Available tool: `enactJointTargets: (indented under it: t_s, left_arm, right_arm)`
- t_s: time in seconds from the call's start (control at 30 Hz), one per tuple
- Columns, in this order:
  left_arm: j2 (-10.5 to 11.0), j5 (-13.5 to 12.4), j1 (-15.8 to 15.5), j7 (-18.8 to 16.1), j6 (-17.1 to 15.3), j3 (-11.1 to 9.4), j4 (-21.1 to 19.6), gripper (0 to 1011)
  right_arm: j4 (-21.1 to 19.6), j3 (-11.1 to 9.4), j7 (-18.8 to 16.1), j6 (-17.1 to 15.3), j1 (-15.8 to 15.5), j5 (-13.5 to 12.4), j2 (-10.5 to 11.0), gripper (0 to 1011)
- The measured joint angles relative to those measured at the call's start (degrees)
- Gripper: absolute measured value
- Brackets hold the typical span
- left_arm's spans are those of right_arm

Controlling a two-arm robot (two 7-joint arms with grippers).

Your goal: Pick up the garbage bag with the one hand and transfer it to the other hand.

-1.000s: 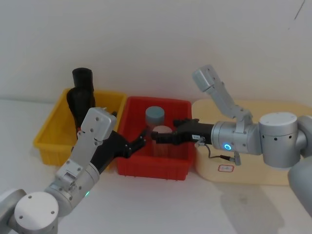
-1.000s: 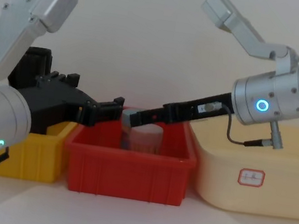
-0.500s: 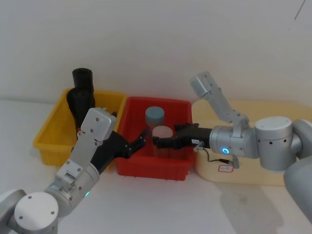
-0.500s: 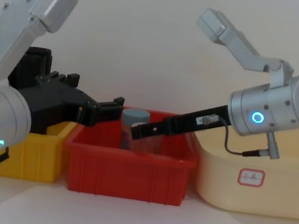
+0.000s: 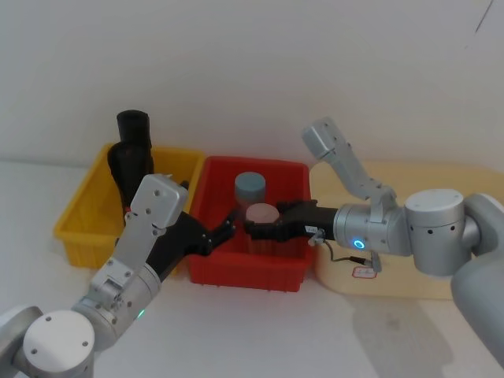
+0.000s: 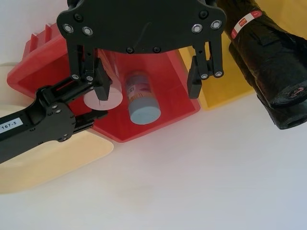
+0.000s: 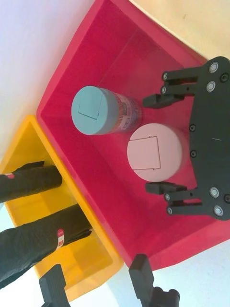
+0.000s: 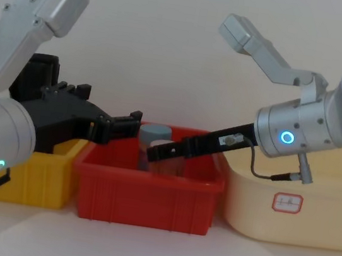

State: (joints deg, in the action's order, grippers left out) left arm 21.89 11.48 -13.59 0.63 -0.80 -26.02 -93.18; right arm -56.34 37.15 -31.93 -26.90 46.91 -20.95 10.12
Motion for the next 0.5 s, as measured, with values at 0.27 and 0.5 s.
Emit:
enactJointTargets:
  t_s: [0.27,0.5]
  left_arm:
    - [0.0,0.0,0.0,0.0,0.0,0.0,0.0,1000]
    - [0.0,0.0,0.0,0.0,0.0,0.0,0.0,1000]
  right_arm:
    - [0.5,0.1,0.0,0.3,0.2,0.2,-0.3,740]
    - [0.7,0.1,0.0,0.4,0.2,0.2,-0.4,666]
